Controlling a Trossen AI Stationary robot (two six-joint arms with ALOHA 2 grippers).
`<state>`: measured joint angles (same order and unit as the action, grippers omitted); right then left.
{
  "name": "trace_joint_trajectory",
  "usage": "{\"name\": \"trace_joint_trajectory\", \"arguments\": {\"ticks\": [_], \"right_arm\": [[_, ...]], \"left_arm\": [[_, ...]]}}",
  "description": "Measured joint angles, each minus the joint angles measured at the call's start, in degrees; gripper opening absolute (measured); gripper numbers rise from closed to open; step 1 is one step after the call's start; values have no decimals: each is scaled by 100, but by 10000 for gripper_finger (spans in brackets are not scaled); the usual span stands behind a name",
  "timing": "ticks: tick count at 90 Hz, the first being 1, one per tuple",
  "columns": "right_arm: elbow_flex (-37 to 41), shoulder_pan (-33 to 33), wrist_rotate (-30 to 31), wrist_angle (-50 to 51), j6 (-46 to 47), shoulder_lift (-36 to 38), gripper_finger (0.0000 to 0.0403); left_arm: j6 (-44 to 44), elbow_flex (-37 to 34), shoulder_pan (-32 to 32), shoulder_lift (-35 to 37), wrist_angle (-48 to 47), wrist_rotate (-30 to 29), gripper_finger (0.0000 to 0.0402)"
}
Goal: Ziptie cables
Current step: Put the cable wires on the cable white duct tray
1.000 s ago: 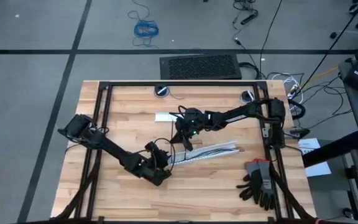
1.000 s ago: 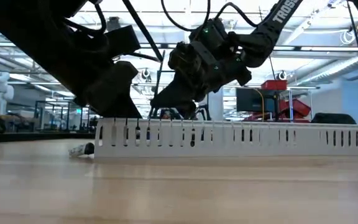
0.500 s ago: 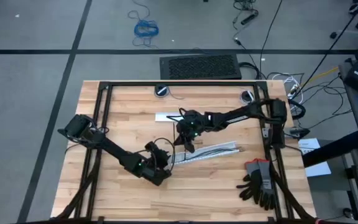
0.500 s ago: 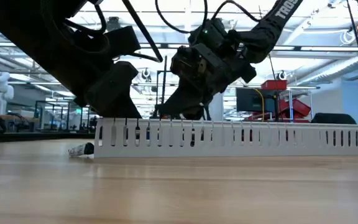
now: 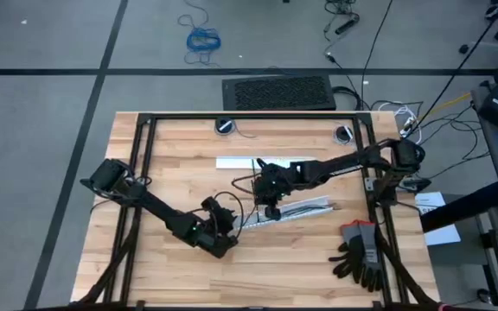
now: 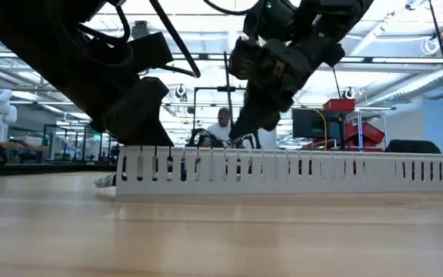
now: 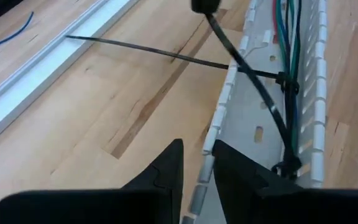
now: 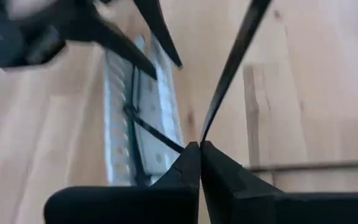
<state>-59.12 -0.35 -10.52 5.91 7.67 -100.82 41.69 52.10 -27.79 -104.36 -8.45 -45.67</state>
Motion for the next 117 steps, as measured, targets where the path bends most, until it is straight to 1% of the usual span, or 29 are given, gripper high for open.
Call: {"name": "trace_joint_trajectory", "arguments": {"ticks": [32, 40, 53, 66, 88, 95, 105, 117], "right_arm": [[25, 270, 287, 132, 169, 3, 0], [32, 361, 339, 244, 174, 111, 0], [32, 498, 732, 531, 174, 383, 0], [32, 464, 923, 771, 123, 336, 0], [32, 257, 866, 516, -117, 176, 0], [32, 174, 840, 535, -141, 131, 0], [30, 77, 615, 530, -150, -2, 0], [32, 64, 606, 602, -153, -137, 0]], "left_arm": [[2, 0, 0, 0, -17, 0, 83], [2, 0, 0, 2, -22, 0, 83], [44, 0, 0, 2, -27, 0, 83], [48, 0, 0, 2, -26, 0, 83], [125, 0, 0, 2, -39, 0, 83], [153, 0, 0, 2, -86, -2, 83], [151, 0, 0, 7, -99, -1, 83], [151, 0, 0, 7, -107, -2, 83]]}}
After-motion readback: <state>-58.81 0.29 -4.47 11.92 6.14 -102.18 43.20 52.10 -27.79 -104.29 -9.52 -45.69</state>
